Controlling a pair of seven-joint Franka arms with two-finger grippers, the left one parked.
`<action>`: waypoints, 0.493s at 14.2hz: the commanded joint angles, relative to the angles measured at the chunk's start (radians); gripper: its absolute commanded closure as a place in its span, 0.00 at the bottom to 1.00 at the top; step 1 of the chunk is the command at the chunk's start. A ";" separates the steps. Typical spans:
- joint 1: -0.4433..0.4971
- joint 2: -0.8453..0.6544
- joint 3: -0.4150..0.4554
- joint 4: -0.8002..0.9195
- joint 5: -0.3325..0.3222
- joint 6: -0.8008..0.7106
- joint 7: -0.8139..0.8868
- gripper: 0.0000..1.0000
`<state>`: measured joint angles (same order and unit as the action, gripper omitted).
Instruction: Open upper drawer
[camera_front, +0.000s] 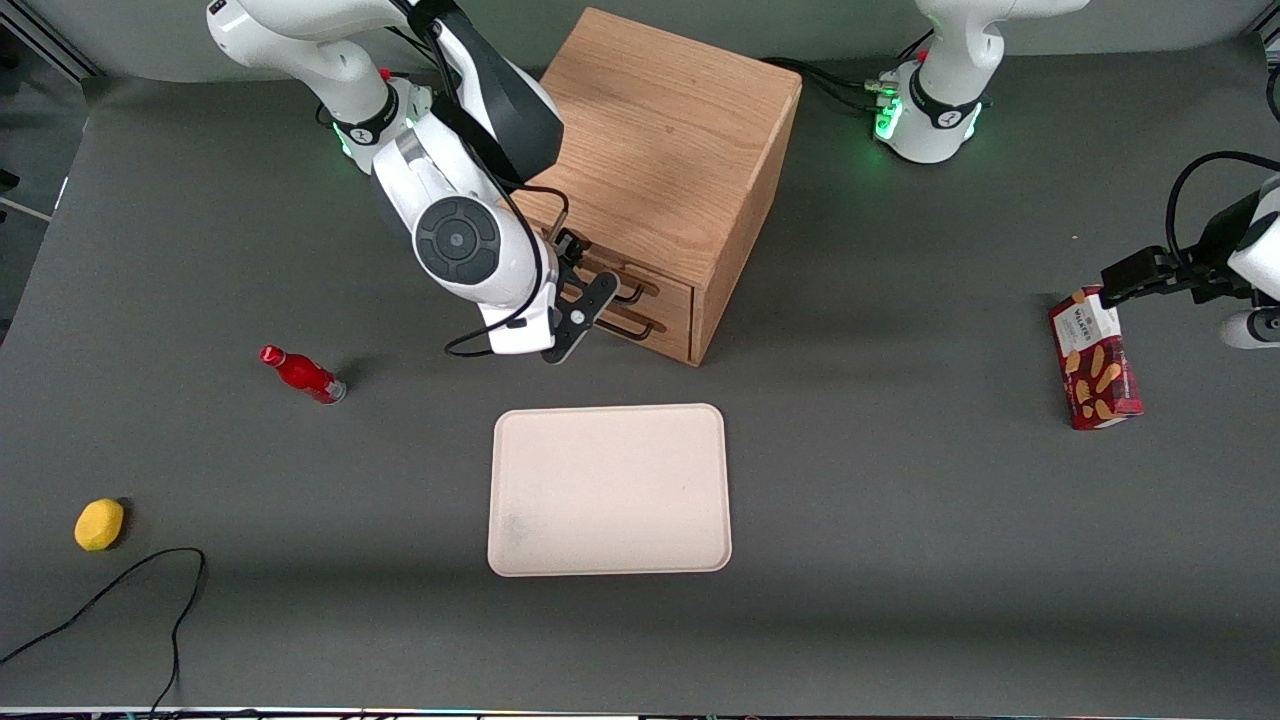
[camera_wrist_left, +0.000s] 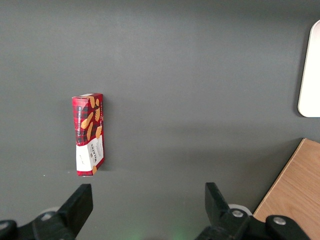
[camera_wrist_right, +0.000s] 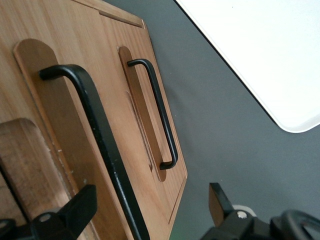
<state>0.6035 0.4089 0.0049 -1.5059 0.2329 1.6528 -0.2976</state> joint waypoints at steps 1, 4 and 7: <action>-0.014 0.008 -0.002 0.003 0.060 0.001 -0.038 0.00; -0.025 0.008 -0.003 0.007 0.062 -0.001 -0.038 0.00; -0.041 0.008 -0.005 0.009 0.095 -0.014 -0.051 0.00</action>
<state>0.5744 0.4121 0.0035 -1.5059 0.2775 1.6501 -0.3112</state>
